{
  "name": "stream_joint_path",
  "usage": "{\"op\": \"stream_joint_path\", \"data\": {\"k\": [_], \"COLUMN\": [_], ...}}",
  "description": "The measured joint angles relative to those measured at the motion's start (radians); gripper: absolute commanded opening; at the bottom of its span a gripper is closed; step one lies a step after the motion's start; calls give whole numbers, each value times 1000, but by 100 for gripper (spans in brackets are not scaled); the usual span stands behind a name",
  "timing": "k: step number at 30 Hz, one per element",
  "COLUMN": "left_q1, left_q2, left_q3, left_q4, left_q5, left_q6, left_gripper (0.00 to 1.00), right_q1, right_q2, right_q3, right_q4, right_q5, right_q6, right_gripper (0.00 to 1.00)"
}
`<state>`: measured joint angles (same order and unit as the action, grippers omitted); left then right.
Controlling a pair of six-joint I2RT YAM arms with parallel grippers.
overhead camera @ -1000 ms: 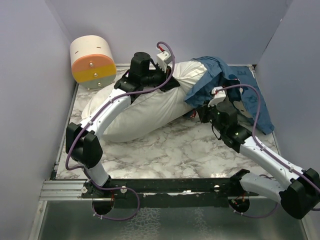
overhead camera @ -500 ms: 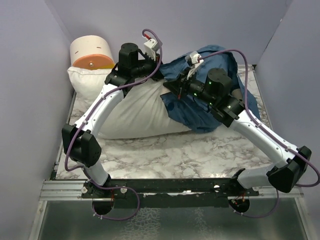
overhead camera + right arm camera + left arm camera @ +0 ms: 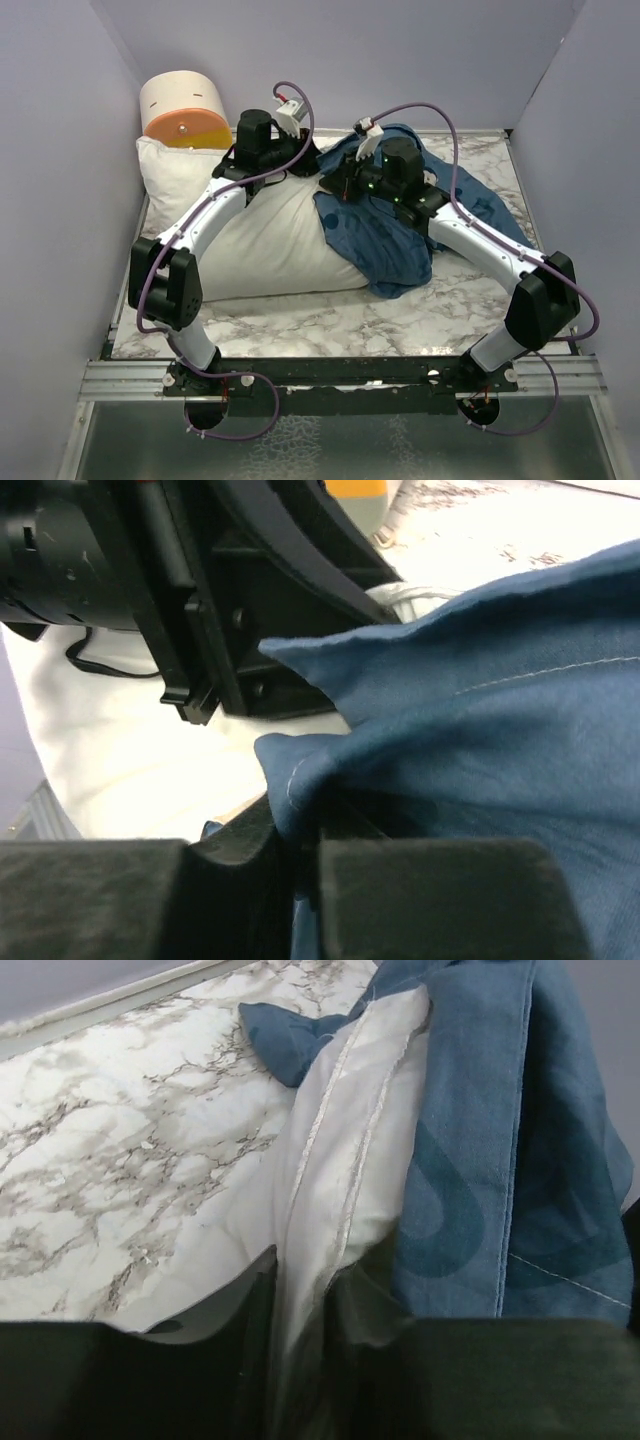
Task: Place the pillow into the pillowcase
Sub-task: Stuff the pillow into the pillowcase.
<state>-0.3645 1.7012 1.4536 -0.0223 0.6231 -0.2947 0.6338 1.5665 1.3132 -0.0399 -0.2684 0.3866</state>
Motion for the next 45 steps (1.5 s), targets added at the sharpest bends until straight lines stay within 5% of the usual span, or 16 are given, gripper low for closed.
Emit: {"op": "stream_joint_path", "data": {"k": [3,6,10,14,20,24,28,36,45], "left_q1": [12,17,23,29,29,29,29,63,176], "left_q2": [-18,-93,-296,-501,-747,-850,-921,-793,-753], "left_q3": [-1,-24,-87,-119,-357,-539,-637,-583,-573], "left_q4": [-13,-39,-93,-137,-198,-301,-377,-361,-313], "left_q5": [-79,-216,-392,-472,-461,-502,-614,-719,-729], "left_q6": [17,61,125,150,103,68,45,23,22], "left_gripper": [69,83,84,81,85,97,99,99,99], "right_q1": [-26,-50,-67,-75,-75,-71,-39,0,1], "right_q2": [2,-2,-24,-124,-399,-556,-632,-564,-443], "right_q3": [-19,-48,-70,-130,-275,-404,-513,-542,-548], "right_q4": [50,99,124,124,140,128,12,-240,-271], "right_q5": [-25,-51,-94,-146,-233,-287,-232,95,256], "right_q6": [31,50,35,3,-42,-49,-51,-49,-27], "right_gripper": [33,55,85,97,96,90,79,64,47]}}
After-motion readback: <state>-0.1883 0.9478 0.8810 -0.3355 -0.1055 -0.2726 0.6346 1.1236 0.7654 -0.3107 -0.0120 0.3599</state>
